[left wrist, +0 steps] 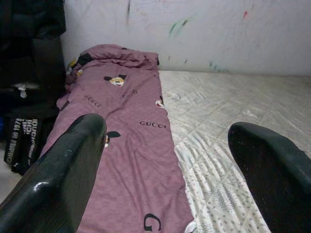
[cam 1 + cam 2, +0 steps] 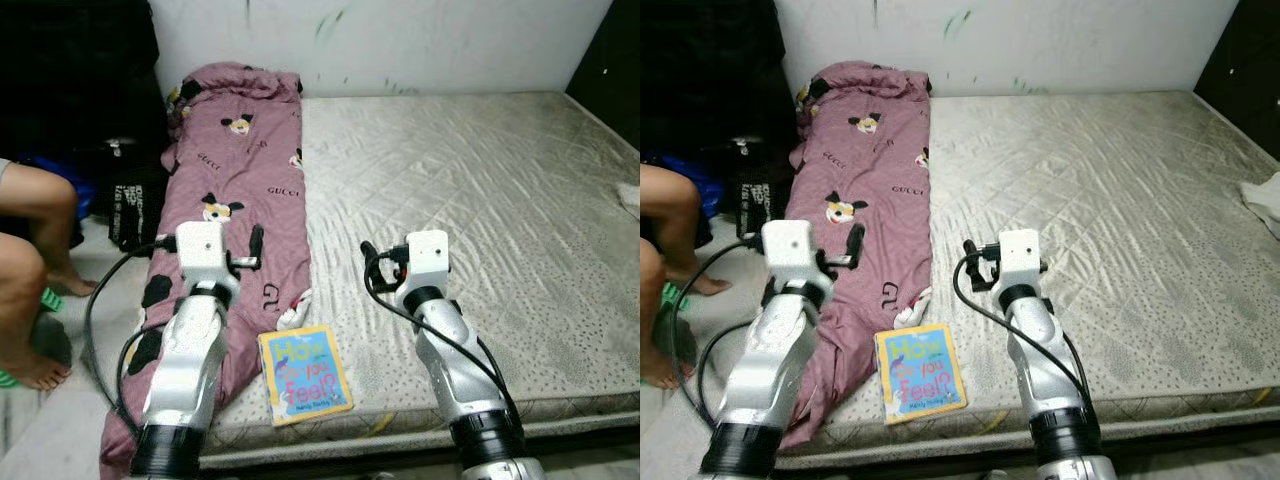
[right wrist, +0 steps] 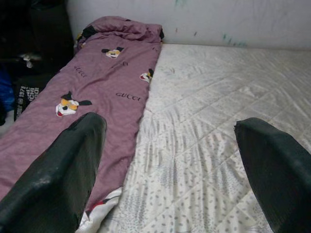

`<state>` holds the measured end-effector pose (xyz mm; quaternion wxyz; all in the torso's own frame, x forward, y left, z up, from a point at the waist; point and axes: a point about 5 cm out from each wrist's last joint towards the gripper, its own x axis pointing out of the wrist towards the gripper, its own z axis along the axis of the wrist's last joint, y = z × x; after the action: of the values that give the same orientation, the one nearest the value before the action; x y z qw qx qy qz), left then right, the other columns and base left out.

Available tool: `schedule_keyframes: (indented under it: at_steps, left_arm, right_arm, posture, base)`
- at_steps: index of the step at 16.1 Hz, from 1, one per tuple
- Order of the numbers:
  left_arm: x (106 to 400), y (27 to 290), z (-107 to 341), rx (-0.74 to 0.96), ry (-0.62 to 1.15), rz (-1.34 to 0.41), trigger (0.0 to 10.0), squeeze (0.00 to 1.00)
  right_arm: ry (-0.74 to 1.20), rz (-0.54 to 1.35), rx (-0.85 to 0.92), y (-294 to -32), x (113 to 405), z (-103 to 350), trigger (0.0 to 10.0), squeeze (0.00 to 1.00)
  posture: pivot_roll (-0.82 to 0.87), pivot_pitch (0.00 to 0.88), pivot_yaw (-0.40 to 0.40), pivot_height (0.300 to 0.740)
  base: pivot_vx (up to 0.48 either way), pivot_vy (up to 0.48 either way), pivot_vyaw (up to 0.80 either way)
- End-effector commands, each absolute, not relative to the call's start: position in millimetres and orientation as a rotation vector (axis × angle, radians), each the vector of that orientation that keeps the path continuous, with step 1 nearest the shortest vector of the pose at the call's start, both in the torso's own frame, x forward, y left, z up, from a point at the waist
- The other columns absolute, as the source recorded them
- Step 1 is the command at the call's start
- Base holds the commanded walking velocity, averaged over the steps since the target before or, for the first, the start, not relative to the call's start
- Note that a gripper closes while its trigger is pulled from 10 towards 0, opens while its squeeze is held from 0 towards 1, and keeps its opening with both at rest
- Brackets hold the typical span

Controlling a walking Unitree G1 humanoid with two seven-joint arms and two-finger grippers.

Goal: Clean up the room

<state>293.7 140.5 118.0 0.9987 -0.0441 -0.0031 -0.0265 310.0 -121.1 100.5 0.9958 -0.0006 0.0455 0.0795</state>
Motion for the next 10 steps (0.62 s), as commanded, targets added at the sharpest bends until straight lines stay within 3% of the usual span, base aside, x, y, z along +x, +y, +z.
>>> schedule_keyframes:
  at_steps: [1,4,9,10]
  left_arm:
    - [292.7,145.9,120.9,-0.1,-0.015,-0.048,10.0,0.0]
    - [293.1,145.3,120.7,-0.104,-0.014,-0.051,10.0,0.0]
    - [287.5,145.9,122.3,-0.126,-0.027,-0.063,10.0,0.0]
    - [284.3,146.1,120.6,-0.11,-0.021,-0.064,10.0,0.0]
  right_arm:
    - [0.078,0.154,0.018,-120.8,312.3,105.6,10.0,0.0]
    - [0.074,0.16,0.017,-120.3,312.0,106.1,10.0,0.0]
    - [0.075,0.154,0.013,-122.1,309.3,105.6,10.0,0.0]
    - [0.083,0.146,0.016,-123.1,307.3,104.1,10.0,0.0]
  posture:
    - [0.04,0.0,0.007,0.74]
    - [0.04,0.0,0.008,0.74]
    - [0.04,0.0,0.011,0.74]
    - [0.04,0.0,0.015,0.74]
  base:
    - [0.0,0.0,-0.8]
    - [0.0,0.0,-0.73]
    - [0.0,0.0,0.0]
    - [0.0,0.0,-0.8]
